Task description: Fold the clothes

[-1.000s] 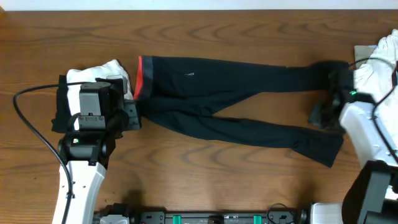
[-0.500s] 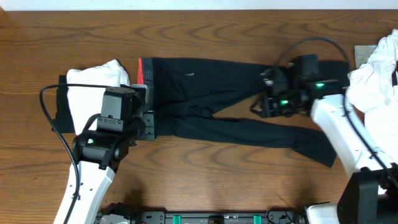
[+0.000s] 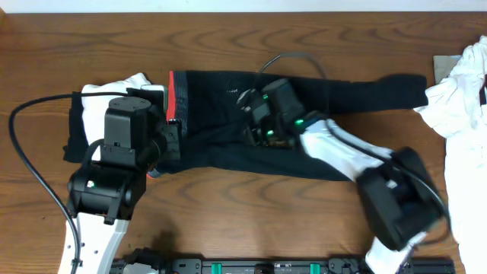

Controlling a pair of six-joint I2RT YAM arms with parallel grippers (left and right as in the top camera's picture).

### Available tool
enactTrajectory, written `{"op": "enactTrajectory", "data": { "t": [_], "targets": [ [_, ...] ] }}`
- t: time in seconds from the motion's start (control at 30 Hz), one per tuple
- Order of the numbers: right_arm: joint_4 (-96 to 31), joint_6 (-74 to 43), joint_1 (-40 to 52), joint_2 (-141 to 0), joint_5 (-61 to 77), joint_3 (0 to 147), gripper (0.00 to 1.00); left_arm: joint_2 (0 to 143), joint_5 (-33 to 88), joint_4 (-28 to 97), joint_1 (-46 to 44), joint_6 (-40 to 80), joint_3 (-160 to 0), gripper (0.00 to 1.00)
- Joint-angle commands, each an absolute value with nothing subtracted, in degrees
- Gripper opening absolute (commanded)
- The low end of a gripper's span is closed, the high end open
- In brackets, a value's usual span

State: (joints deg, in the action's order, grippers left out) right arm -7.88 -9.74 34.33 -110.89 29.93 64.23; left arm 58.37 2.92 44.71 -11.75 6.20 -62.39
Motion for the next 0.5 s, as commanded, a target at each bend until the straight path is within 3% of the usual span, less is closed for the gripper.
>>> {"op": "enactTrajectory", "data": {
  "t": [0.0, 0.2, 0.47],
  "targets": [
    [-7.1, -14.3, 36.5, -114.1, 30.6, 64.5, 0.14, 58.3, 2.1, 45.4, -11.8, 6.3, -63.2, 0.49],
    [-25.0, -18.5, 33.8, -114.2, 6.9, 65.3, 0.06, 58.3, 2.1, 46.6, -11.8, 6.3, -63.2, 0.49],
    [-53.1, -26.5, 21.8, -110.1, -23.3, 69.4, 0.01, 58.3, 2.1, 46.4, -11.8, 6.3, -63.2, 0.49]
  ]
}}
